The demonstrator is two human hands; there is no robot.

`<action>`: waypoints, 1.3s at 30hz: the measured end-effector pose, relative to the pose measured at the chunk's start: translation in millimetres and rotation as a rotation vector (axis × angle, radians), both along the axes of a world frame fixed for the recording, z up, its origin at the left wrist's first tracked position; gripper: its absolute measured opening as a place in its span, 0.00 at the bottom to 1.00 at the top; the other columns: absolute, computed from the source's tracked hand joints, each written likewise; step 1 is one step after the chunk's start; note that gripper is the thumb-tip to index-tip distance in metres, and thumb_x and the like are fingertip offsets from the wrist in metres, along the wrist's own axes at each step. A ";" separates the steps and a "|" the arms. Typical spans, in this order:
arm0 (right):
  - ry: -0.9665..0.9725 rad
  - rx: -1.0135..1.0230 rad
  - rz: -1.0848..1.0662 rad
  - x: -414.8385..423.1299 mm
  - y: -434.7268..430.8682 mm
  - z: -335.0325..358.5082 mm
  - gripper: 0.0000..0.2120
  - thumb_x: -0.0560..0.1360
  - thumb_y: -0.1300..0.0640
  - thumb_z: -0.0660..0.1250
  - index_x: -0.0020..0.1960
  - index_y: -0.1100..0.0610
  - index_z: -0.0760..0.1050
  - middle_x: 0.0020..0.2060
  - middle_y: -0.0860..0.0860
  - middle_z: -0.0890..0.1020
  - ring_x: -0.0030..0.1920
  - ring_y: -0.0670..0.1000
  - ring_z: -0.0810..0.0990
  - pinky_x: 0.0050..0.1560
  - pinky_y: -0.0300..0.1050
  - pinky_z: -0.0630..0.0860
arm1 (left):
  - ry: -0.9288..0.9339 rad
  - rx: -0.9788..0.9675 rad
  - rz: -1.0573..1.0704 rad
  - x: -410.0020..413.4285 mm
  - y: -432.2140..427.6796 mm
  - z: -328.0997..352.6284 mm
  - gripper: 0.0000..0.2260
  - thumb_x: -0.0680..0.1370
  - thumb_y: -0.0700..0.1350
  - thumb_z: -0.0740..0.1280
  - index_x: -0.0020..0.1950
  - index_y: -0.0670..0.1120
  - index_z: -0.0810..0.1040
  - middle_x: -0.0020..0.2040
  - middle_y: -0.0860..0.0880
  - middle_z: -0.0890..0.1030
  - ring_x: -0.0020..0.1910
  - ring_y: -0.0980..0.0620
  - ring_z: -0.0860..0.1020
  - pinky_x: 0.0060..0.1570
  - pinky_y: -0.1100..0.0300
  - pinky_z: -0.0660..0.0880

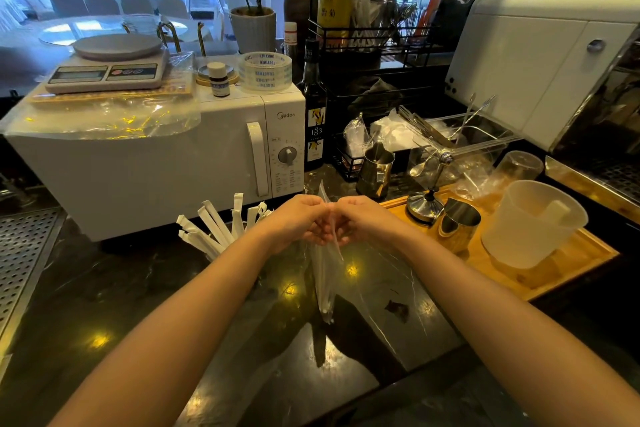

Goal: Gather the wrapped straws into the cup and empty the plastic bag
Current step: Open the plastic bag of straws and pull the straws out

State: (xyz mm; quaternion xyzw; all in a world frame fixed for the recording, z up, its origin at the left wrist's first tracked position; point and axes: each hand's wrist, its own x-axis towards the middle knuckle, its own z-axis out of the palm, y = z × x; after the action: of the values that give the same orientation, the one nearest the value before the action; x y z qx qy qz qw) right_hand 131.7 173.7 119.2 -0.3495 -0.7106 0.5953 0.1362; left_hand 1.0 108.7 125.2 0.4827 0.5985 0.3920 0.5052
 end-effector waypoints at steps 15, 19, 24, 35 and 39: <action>-0.040 0.086 0.075 -2.5 -6.6 1.9 0.11 0.77 0.61 0.56 0.40 0.52 0.74 0.31 0.50 0.78 0.26 0.40 0.78 0.28 0.34 0.76 | -0.014 -0.110 -0.010 3.8 -0.9 -3.1 0.18 0.78 0.53 0.56 0.39 0.43 0.76 0.34 0.45 0.77 0.33 0.51 0.75 0.34 0.62 0.73; -0.041 0.047 0.047 -1.0 -7.2 -0.8 0.12 0.76 0.58 0.59 0.36 0.54 0.74 0.29 0.49 0.78 0.26 0.41 0.78 0.27 0.33 0.76 | -0.032 -0.120 -0.047 4.3 -2.7 -8.1 0.15 0.78 0.49 0.56 0.36 0.45 0.75 0.32 0.48 0.75 0.29 0.55 0.73 0.31 0.64 0.70; -0.024 0.008 0.029 -0.2 -5.2 -4.3 0.12 0.76 0.61 0.56 0.36 0.56 0.72 0.30 0.51 0.77 0.28 0.44 0.77 0.28 0.34 0.75 | -0.059 -0.076 -0.031 3.1 -3.0 -10.7 0.13 0.79 0.45 0.54 0.37 0.45 0.72 0.31 0.49 0.71 0.29 0.55 0.70 0.33 0.63 0.68; 0.294 -0.196 0.006 -2.6 -9.0 -5.7 0.14 0.76 0.65 0.53 0.34 0.60 0.71 0.27 0.50 0.79 0.28 0.46 0.74 0.26 0.33 0.70 | -0.252 0.026 -0.006 2.1 -3.5 -6.5 0.12 0.79 0.43 0.55 0.38 0.44 0.72 0.31 0.48 0.73 0.31 0.53 0.71 0.37 0.61 0.68; 0.353 -0.229 -0.004 -5.2 -11.5 -7.0 0.15 0.76 0.66 0.52 0.33 0.61 0.69 0.25 0.49 0.80 0.26 0.45 0.73 0.26 0.33 0.68 | -0.320 0.035 -0.005 1.5 -5.2 -6.9 0.12 0.79 0.43 0.54 0.38 0.43 0.72 0.32 0.47 0.72 0.32 0.52 0.72 0.38 0.61 0.69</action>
State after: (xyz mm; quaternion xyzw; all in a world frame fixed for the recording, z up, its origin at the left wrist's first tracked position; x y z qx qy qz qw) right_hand 126.5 162.1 112.2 -0.2542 -0.6027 0.7240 0.2190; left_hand 2.6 103.5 118.3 0.4243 0.5022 0.4731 0.5865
